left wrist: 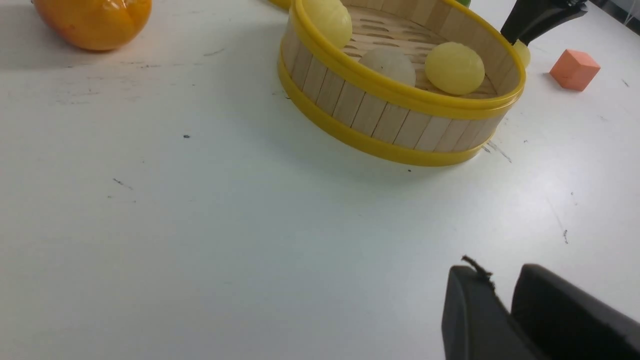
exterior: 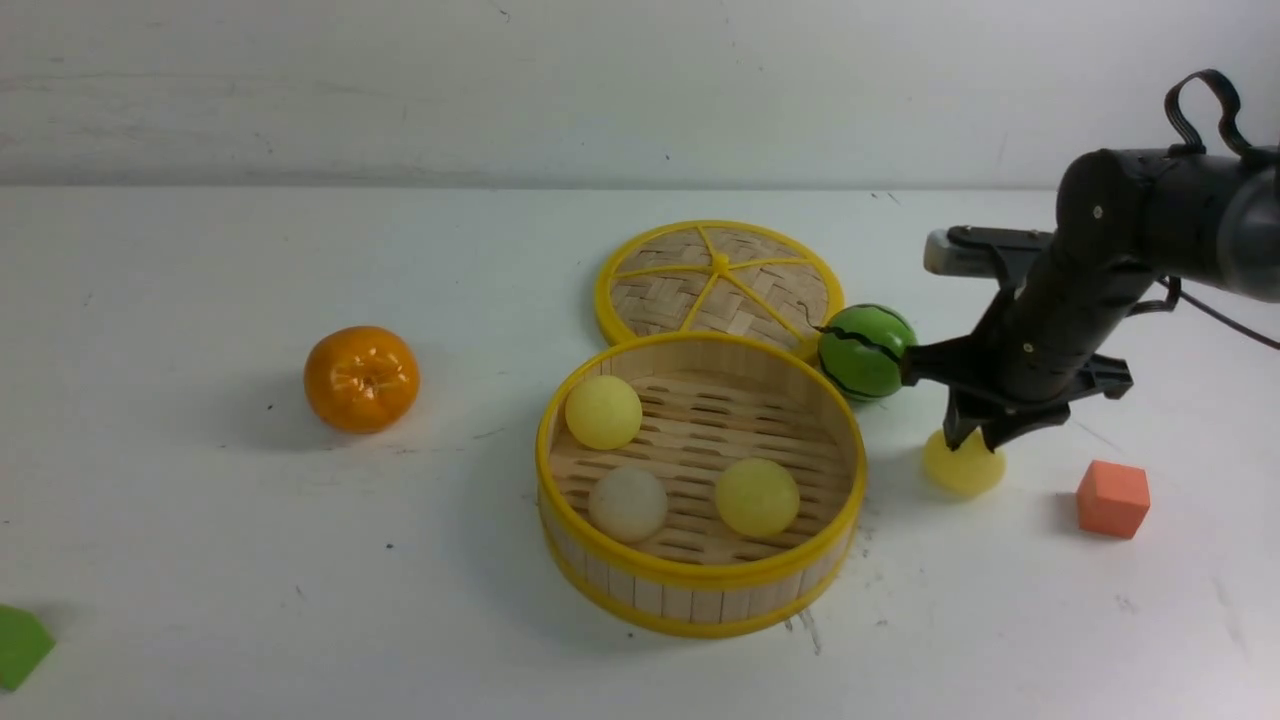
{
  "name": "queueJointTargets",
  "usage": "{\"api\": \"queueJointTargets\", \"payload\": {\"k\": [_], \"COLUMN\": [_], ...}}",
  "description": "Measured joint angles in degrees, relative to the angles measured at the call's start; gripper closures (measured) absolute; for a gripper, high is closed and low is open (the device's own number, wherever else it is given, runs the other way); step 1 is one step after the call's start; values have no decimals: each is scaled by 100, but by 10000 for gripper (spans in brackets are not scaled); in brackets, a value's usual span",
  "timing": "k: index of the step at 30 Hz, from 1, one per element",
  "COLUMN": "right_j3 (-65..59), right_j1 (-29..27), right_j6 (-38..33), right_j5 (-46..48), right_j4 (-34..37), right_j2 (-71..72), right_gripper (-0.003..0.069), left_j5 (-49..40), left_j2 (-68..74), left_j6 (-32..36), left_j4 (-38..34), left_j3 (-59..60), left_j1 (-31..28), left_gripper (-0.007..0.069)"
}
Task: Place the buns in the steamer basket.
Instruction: Use the right arm to grab a steamed stuffed bun, then use the right arm to put the steamed stuffed bun into the steamer
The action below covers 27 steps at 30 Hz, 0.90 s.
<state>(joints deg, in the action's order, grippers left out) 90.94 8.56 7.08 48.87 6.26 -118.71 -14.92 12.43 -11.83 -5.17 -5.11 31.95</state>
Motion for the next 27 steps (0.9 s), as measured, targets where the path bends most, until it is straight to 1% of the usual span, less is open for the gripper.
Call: {"api": "queueJointTargets", "payload": {"k": [2, 5, 6, 7, 8, 10, 12, 19, 21, 23, 25, 27], "right_j3": [0, 5, 5, 12, 22, 22, 29, 24, 36, 188, 252, 410], "right_j1": [0, 0, 0, 0, 0, 0, 0, 74, 277, 615, 737, 1123], "right_j6": [0, -187, -204, -286, -430, -573, -675, -812, -871, -989, -996, -1031], "right_j5": [14, 14, 14, 14, 14, 18, 84, 325, 318, 318, 318, 255], "right_j4": [0, 46, 43, 71, 123, 202, 263, 277, 387, 462, 492, 520], "right_j2": [-34, -75, -75, -75, -75, -75, -75, 386, 797, 1087, 1115, 1067], "right_gripper": [434, 480, 480, 505, 554, 615, 656, 662, 662, 659, 658, 657], "left_j5": [0, 0, 0, 0, 0, 0, 0, 0, 0, 0, 0, 0], "left_j2": [0, 0, 0, 0, 0, 0, 0, 0, 0, 0, 0, 0], "left_j6": [0, 0, 0, 0, 0, 0, 0, 0, 0, 0, 0, 0], "left_j4": [0, 0, 0, 0, 0, 0, 0, 0, 0, 0, 0, 0], "left_j3": [0, 0, 0, 0, 0, 0, 0, 0, 0, 0, 0, 0], "left_j1": [0, 0, 0, 0, 0, 0, 0, 0, 0, 0, 0, 0], "left_gripper": [498, 495, 494, 495, 494, 494, 494, 492, 489, 487, 487, 487]}}
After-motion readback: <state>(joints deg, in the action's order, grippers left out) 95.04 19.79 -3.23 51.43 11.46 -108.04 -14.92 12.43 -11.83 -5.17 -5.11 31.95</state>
